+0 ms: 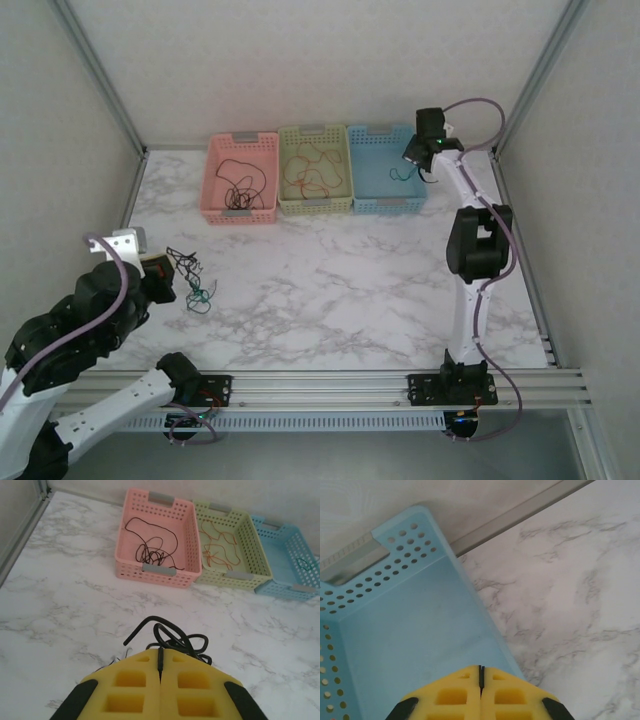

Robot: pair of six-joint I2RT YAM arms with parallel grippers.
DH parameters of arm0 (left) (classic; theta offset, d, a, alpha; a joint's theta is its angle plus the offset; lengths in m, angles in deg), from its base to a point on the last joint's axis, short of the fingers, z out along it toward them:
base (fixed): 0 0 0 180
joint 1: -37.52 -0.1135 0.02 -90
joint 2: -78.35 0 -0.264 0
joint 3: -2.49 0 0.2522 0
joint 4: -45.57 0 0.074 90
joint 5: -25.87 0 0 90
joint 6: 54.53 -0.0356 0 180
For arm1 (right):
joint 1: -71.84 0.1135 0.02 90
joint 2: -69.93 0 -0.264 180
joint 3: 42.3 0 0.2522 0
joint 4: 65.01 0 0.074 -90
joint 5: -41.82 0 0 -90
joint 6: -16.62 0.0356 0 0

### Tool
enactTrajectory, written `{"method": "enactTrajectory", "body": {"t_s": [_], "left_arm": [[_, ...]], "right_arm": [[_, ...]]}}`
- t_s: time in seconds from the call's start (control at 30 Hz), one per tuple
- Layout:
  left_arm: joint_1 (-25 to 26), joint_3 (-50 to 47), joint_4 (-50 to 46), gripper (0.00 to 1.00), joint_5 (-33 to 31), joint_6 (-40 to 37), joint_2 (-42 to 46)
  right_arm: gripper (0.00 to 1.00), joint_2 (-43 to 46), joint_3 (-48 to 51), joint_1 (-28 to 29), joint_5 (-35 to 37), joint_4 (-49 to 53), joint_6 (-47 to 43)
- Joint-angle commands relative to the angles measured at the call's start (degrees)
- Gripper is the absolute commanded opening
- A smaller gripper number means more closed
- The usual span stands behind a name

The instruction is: Untangle the cables

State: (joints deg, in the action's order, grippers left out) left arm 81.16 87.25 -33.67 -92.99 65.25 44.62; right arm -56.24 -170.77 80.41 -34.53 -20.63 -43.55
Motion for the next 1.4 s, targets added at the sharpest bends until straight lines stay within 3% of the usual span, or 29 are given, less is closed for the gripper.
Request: {"method": "enactTrajectory", "body": {"t_s": [0.0,0.13,0.2,0.27,0.37,0.5,0.8,0.9,1.1,1.37], "left_arm": [[-0.48,-2.4,3.29,0.0,3.82,-0.34,-1.58],[-0.48,-2.59,6.06,0.0,5.48,-1.15,-4.53],[-0.48,-1.36,7.7,0.0,7.4,-2.03,-6.14],[-0.48,-0.1,9.85,0.0,11.21,-3.59,-7.72],[-0.48,1.3,13.36,0.0,20.71,-6.26,-10.57],[-0.48,1.07,17.86,0.0,28.79,-7.99,-14.09],[-0.7,0.23,23.7,0.0,26.65,-4.83,-23.96],[-1.73,-0.46,25.86,0.0,26.73,-2.65,-27.75],[-4.48,-3.33,33.22,0.0,28.59,1.0,-37.8],[-9.05,-8.82,41.54,0.0,28.6,3.66,-50.6]], "right_arm": [[0.0,-1.54,-3.25,1.23,-3.66,0.59,0.59],[0.01,-3.91,-5.98,2.05,-5.47,2.49,-0.2],[0.25,-4.47,-6.96,2.21,-9.07,2.85,-1.32],[0.42,-3.3,-6.81,2.51,-12.9,2.9,-2.92],[0.51,3.69,-0.58,4.06,-13.22,-0.53,-5.51],[0.53,18.04,15.41,6.67,-17.79,-9.34,-6.87],[0.45,48.59,60.88,15.56,-34.13,-34.73,-5.44],[0.44,54.38,71.96,19.7,-35.0,-39.37,-6.18],[0.52,55.1,81.79,26.45,-33.48,-43.11,-3.14],[0.53,43.29,81.82,29.68,-32.15,-45.99,5.0]]}}
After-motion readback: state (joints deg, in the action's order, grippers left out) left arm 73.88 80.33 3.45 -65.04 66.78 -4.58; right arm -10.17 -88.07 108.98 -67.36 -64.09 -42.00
